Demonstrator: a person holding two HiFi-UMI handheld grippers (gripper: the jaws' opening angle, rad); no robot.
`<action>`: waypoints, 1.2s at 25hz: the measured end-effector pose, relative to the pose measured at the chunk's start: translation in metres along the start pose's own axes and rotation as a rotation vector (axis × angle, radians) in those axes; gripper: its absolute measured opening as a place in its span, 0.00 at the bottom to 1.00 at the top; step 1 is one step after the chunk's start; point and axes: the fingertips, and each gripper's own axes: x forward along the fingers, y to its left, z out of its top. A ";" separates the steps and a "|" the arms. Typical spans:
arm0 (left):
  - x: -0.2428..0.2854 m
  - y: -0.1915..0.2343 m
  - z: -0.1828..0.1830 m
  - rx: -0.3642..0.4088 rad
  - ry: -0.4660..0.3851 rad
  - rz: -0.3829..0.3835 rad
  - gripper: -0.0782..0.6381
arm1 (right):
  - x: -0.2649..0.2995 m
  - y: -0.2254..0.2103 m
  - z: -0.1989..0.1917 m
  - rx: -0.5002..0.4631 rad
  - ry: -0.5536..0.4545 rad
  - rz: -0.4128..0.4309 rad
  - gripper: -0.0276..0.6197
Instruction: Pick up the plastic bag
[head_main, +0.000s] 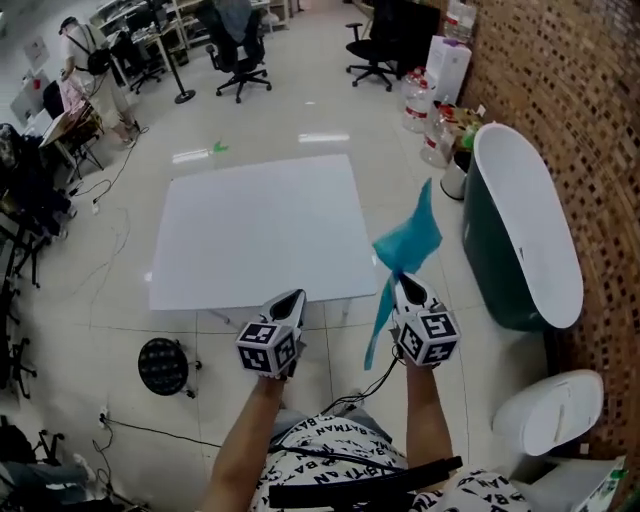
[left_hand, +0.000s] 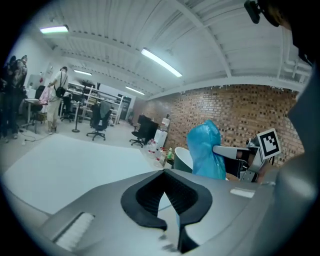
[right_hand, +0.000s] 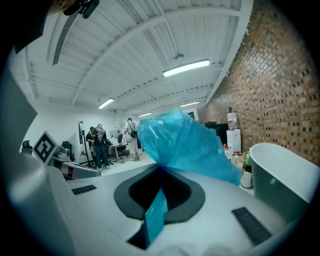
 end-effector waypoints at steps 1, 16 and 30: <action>-0.011 0.013 0.008 -0.008 -0.020 0.017 0.09 | 0.006 0.009 0.008 -0.018 -0.008 0.000 0.05; -0.110 0.137 0.069 0.041 -0.115 0.112 0.10 | 0.066 0.139 0.068 -0.113 -0.083 0.058 0.05; -0.121 0.155 0.064 0.059 -0.113 0.128 0.10 | 0.071 0.156 0.067 -0.115 -0.077 0.070 0.05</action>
